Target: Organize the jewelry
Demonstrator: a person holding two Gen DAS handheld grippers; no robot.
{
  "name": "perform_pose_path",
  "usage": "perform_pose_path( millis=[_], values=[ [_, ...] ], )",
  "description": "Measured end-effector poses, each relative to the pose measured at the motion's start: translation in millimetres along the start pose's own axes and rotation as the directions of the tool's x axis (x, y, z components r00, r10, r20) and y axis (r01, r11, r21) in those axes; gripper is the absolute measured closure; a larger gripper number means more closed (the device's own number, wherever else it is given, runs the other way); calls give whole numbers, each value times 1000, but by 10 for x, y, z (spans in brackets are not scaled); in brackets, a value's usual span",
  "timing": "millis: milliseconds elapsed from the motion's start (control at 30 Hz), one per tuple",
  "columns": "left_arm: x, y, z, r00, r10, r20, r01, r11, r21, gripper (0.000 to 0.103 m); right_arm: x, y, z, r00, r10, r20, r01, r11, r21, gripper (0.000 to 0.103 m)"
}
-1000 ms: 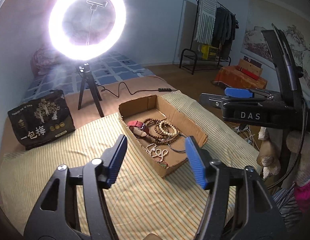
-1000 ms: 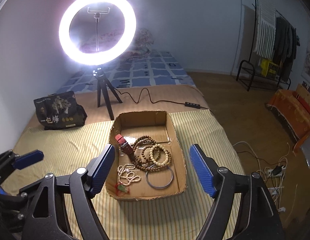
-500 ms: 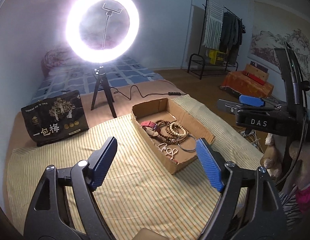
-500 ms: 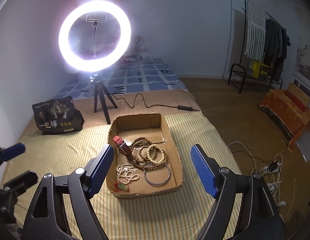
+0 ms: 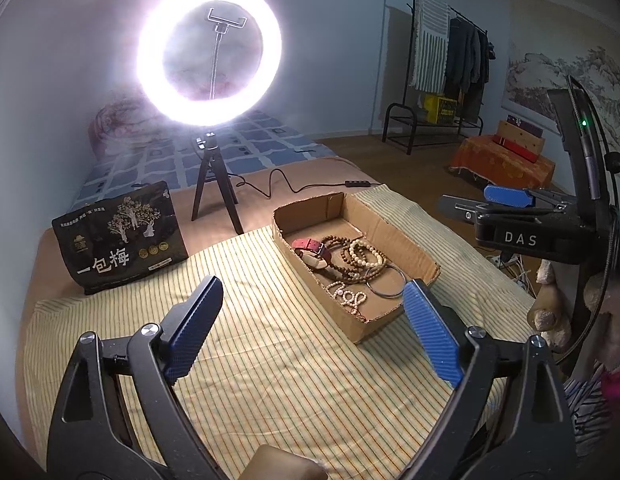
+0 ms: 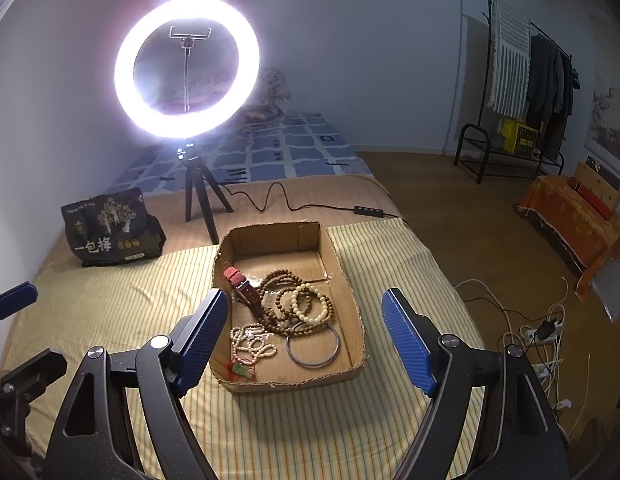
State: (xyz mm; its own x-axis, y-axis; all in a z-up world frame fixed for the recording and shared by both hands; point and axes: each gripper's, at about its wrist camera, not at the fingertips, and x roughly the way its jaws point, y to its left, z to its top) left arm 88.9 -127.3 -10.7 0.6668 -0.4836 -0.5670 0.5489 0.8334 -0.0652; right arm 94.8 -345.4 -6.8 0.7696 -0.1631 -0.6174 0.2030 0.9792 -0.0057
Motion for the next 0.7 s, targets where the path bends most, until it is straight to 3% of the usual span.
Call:
perform_pose_path(
  millis=[700],
  values=[
    [4,2,2,999,38,-18,-38,999,-10,3,-10,-5,-23,1000,-20,0,20,1000,-15,24]
  ],
)
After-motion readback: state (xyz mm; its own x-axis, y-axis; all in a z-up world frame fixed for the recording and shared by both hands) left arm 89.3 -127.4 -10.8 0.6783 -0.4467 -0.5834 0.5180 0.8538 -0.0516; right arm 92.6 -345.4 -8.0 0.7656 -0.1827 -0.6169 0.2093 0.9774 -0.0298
